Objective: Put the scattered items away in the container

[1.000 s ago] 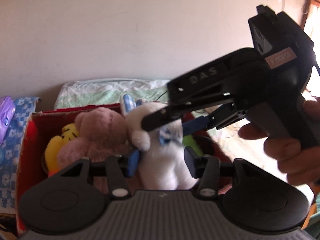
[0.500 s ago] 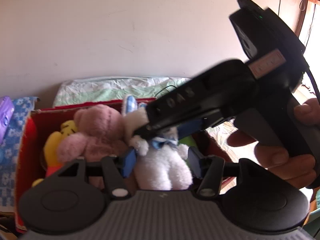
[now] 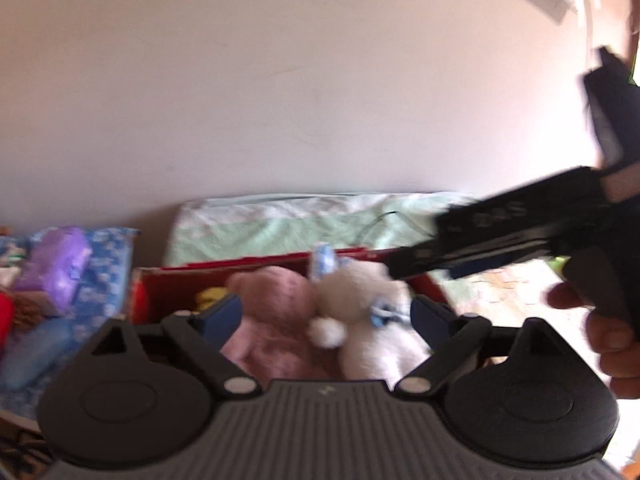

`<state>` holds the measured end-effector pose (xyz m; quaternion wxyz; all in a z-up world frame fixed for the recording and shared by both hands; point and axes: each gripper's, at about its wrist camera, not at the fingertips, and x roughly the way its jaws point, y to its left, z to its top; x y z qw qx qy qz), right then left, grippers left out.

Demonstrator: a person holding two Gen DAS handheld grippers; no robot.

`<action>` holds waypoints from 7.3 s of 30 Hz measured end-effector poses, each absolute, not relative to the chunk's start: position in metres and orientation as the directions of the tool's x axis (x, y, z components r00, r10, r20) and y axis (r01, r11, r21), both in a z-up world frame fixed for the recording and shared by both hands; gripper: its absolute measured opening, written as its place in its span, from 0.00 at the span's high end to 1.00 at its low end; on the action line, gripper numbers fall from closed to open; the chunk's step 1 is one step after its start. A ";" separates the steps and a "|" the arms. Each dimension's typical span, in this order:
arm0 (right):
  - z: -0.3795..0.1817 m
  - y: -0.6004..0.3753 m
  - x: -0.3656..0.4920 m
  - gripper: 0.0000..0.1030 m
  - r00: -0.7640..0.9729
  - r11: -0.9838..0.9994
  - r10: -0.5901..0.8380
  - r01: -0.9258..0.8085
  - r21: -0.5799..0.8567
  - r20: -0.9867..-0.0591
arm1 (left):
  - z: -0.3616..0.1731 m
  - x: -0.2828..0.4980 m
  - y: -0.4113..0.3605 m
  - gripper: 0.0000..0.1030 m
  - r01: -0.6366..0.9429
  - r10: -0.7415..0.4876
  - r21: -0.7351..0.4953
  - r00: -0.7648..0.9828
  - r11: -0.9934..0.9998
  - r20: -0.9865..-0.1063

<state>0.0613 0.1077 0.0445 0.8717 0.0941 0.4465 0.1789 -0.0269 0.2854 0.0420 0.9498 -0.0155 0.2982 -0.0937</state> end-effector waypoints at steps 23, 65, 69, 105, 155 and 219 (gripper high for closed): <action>0.030 0.097 0.035 0.26 0.518 0.929 0.362 -0.267 0.256 -0.775 | 0.051 -0.044 0.261 0.00 -0.211 0.207 0.078 0.710 0.974 -0.673; 0.027 0.143 -0.033 0.21 0.602 0.990 0.139 -0.087 0.109 -0.786 | 0.039 -0.053 0.316 0.00 -0.238 0.226 0.086 0.660 0.967 -0.717; 0.026 0.140 -0.031 0.18 0.603 0.986 0.162 -0.079 0.144 -0.781 | 0.039 -0.059 0.316 0.00 -0.238 0.208 0.057 0.673 0.969 -0.710; 0.025 0.133 -0.037 0.16 0.612 0.976 0.216 -0.111 0.187 -0.761 | 0.030 -0.060 0.304 0.00 -0.216 0.189 0.056 0.666 0.975 -0.721; 0.007 0.022 -0.050 0.17 0.555 0.977 0.211 -0.124 0.171 -0.805 | 0.006 -0.086 0.186 0.00 -0.149 0.170 0.099 0.605 0.984 -0.778; 0.025 0.155 -0.016 0.17 0.536 0.979 0.196 -0.156 0.132 -0.821 | 0.023 -0.035 0.309 0.00 -0.207 0.234 0.137 0.578 0.969 -0.782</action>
